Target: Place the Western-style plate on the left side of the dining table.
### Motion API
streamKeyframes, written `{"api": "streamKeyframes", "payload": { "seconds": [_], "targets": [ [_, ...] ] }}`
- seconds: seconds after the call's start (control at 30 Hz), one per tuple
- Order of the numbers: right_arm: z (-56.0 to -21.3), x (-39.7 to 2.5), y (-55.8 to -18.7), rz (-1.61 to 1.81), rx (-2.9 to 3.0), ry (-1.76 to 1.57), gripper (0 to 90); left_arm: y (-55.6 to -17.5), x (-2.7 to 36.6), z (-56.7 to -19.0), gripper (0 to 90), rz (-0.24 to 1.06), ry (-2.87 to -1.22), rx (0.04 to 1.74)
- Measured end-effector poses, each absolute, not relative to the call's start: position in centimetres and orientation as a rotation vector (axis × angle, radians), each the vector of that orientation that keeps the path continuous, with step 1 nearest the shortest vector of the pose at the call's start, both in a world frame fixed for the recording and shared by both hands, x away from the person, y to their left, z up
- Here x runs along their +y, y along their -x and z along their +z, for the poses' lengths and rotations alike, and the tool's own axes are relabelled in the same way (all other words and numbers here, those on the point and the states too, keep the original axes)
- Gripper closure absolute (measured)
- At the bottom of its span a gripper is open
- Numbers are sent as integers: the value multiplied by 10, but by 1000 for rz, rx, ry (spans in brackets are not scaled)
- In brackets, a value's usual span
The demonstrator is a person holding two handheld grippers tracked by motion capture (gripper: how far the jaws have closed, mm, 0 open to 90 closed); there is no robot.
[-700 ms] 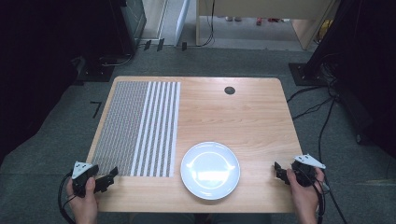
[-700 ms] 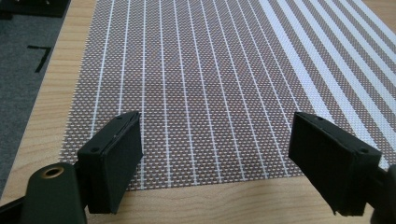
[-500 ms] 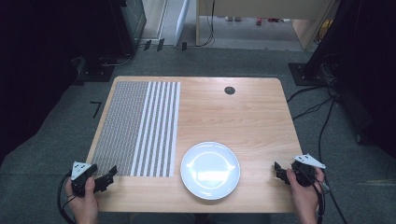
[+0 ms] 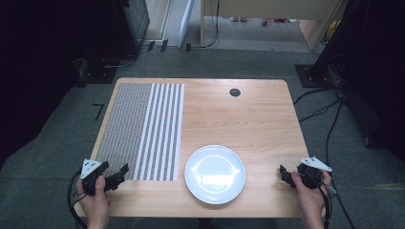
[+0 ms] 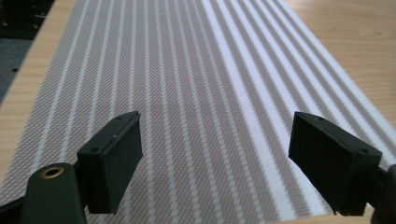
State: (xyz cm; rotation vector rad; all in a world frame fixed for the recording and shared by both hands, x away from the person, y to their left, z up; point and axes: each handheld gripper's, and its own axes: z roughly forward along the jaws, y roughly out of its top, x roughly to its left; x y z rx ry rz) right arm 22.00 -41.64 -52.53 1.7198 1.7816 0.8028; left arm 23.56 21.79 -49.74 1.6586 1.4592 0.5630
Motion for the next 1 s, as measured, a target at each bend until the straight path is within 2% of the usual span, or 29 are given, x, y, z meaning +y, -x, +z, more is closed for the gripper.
{"api": "streamKeyframes", "payload": {
  "seconds": [0.3, 0.53, 0.6, 0.9, 1.0],
  "targets": [
    [-525, -415, -221, 795, 1769, -1733, 114, -250, 184, -483, 170, 508, -1641, 1409],
    [-525, -415, -221, 793, 1768, -1731, 115, -254, 151, -488, 170, 453, -1658, 1353],
    [-525, -415, -220, 791, 1763, -1739, 114, -254, 143, -491, 112, 426, -1690, 1300],
    [-525, -415, -219, 790, 1759, -1741, 117, -251, 122, -497, 98, 392, -1733, 1205],
    [-525, -414, -218, 782, 1731, -1758, 147, -250, 113, -498, 98, 359, -1736, 1157]
  ]
}}
